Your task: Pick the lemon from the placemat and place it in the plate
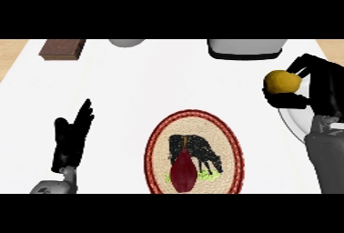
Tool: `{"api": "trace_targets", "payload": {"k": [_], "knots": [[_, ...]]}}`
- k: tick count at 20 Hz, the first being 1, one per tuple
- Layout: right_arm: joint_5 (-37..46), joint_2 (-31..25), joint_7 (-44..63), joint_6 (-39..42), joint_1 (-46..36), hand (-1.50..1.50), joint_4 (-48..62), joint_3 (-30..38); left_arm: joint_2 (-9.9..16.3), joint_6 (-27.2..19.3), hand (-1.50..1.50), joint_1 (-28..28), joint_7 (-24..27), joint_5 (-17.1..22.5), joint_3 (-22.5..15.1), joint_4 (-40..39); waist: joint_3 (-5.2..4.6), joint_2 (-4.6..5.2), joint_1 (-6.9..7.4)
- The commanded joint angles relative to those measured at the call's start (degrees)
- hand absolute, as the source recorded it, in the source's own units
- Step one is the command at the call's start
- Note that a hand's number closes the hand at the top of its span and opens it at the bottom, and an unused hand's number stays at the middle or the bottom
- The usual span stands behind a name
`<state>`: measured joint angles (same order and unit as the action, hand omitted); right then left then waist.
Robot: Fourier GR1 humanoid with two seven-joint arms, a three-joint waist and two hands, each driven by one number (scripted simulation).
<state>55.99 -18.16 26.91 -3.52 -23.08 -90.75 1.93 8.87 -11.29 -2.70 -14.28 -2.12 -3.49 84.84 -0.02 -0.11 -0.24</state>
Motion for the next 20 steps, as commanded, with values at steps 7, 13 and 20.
{"api": "trace_targets", "payload": {"k": [7,13,20], "knots": [[-6.5,-6.0,-3.5,-0.8,-0.8,1.5,7.4,13.6,0.4,1.8,0.0,2.0,0.4,-0.2,0.9,1.3,0.04,0.14,0.55],[-3.9,-7.6,-6.3,-3.3,-4.4,1.5,19.9,14.0,-1.1,1.9,0.0,-0.2,-0.3,-0.5,1.3,-0.1,0.04,0.24,0.73],[-7.3,-12.5,-15.2,-1.7,-4.7,1.5,35.5,17.6,-2.0,2.3,0.0,3.9,1.3,-1.1,-0.2,3.3,0.07,0.28,1.25]]}}
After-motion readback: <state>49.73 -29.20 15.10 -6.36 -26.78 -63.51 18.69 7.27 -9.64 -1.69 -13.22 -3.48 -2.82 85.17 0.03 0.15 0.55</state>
